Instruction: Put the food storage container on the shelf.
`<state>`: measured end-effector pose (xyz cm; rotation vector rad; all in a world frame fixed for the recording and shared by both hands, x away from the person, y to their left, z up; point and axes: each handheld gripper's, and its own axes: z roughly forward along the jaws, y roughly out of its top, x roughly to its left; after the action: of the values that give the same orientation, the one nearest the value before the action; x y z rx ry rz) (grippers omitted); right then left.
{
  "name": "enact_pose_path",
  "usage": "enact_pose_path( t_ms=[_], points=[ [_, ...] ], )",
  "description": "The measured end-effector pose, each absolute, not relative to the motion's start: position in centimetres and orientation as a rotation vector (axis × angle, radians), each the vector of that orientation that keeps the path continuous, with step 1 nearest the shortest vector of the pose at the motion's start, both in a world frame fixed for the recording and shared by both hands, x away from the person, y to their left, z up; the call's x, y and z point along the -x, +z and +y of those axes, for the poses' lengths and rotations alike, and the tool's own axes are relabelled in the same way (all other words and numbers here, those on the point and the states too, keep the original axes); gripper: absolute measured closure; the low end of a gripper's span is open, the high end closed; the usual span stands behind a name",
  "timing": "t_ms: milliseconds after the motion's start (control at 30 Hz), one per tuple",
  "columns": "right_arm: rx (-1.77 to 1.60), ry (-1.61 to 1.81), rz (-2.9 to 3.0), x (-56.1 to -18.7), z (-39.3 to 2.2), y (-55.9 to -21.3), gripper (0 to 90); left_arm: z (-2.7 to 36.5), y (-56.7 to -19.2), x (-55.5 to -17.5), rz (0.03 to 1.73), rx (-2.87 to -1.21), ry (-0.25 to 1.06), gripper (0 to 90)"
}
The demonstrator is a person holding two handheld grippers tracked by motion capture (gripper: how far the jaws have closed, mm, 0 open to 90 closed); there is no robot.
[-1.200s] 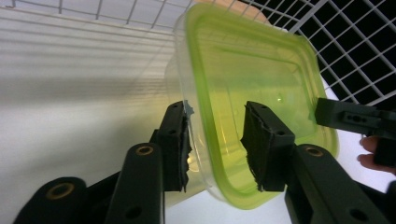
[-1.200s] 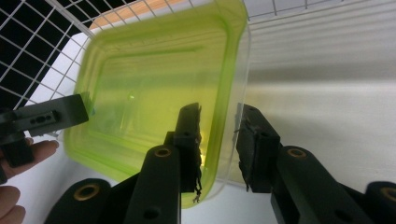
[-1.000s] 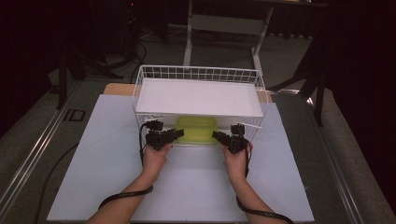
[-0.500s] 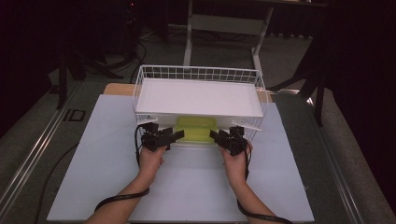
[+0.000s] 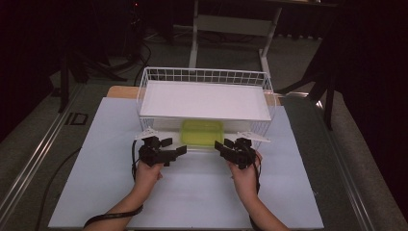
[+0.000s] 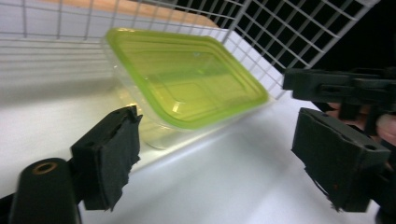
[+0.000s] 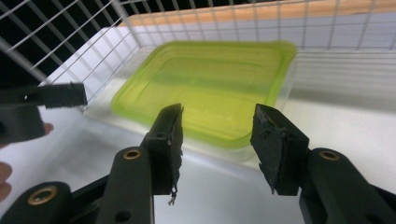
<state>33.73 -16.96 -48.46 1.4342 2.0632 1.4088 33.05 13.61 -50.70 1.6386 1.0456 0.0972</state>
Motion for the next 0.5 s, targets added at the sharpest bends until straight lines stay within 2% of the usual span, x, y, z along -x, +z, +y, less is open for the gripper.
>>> enact_pose_path(
  t_ms=[167, 400, 500],
  points=[
    [-1.412, 1.416, 2.100, -32.8, -16.5, -48.8, 55.8, 13.8, -50.5, -31.5, 0.991, -1.662, 0.104, 12.5],
    [-1.394, 1.369, 2.162, -32.2, -15.1, -50.0, 66.0, 14.2, -50.4, -29.7, 0.929, -1.684, 0.108, 4.2],
    [-1.381, 1.344, 2.185, -32.3, -14.3, -50.4, 68.1, 14.5, -50.3, -29.1, 0.910, -1.691, 0.118, 3.3]
  ],
)
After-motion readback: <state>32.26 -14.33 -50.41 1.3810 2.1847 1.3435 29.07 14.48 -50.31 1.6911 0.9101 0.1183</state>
